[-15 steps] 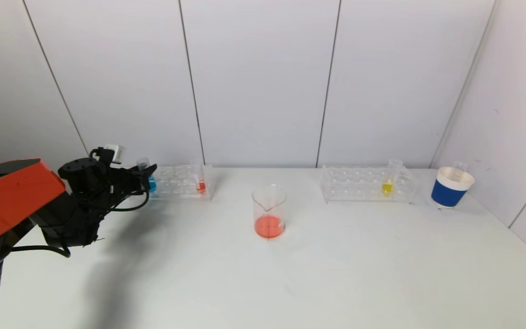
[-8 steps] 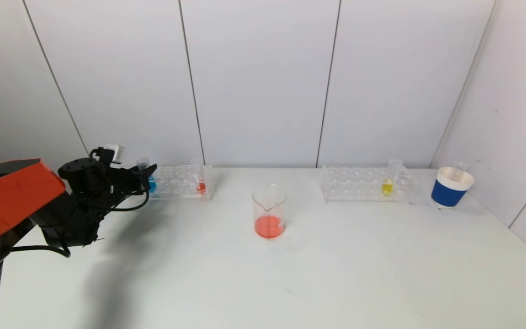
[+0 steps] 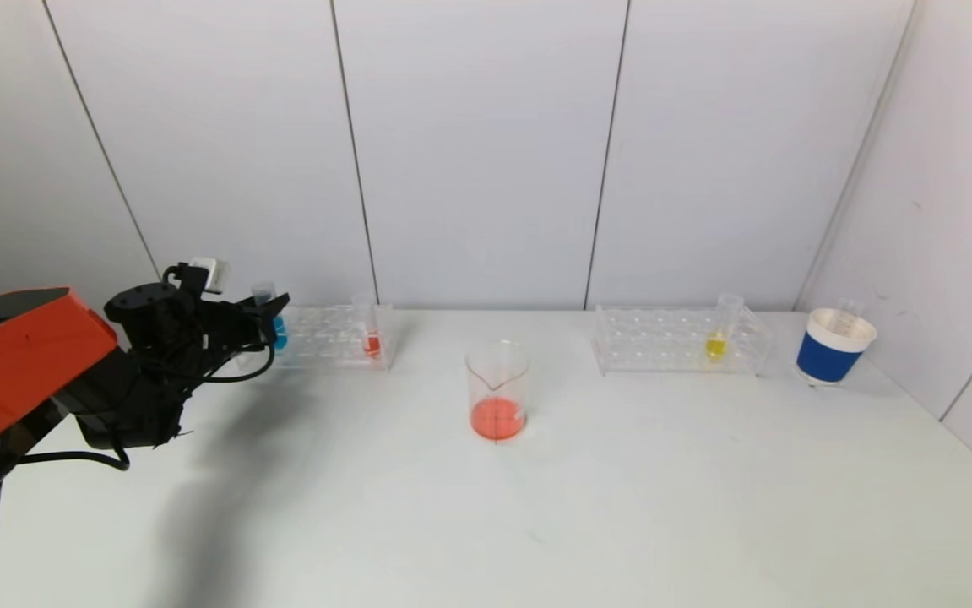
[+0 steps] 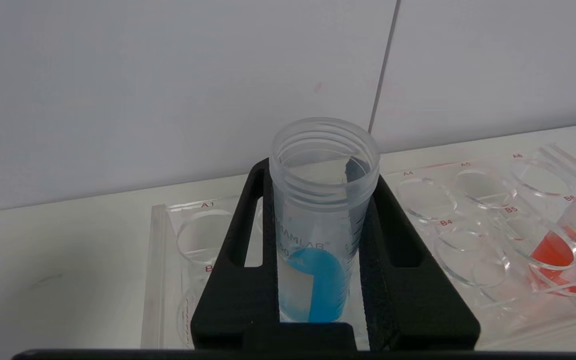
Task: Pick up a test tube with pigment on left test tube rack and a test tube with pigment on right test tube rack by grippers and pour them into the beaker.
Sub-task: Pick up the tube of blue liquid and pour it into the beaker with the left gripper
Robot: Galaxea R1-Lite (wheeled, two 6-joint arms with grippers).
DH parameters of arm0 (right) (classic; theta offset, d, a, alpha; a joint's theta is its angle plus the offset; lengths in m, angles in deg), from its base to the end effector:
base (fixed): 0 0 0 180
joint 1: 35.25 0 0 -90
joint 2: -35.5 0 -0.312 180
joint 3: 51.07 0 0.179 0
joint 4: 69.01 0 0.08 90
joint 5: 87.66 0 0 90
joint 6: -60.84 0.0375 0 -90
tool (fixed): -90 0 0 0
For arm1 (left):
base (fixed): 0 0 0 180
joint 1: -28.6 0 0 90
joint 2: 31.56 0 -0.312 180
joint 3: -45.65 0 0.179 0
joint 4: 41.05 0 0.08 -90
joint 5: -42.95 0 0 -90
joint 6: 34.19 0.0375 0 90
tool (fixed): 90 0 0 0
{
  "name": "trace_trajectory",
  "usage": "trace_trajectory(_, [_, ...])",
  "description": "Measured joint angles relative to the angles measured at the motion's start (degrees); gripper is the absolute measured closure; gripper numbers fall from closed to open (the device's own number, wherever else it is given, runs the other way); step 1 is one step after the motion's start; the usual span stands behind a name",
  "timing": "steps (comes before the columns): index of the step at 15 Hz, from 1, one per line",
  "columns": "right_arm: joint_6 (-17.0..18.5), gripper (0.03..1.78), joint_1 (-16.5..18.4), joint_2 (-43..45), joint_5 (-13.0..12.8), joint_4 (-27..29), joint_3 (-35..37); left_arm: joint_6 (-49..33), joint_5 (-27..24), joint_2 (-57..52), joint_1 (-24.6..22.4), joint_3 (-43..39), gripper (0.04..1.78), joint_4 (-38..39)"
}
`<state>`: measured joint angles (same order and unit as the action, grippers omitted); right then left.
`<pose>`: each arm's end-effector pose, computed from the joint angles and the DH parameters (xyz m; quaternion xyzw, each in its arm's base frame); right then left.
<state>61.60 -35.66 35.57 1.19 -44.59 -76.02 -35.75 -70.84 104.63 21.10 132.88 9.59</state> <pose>-0.0323 -0.0010 0.0766 0.0067 -0.0053 -0.0064 0.9999 0.4550 0.0446 0.0843 -0.0095 -0.0122 -0.1418 0.9898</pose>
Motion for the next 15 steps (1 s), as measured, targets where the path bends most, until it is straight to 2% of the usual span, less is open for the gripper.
trace_trajectory(15, [0.0,0.04,0.0,0.0,0.0,0.0,0.0,-0.1,-0.1,-4.4,0.3,0.5,1.35,-2.8])
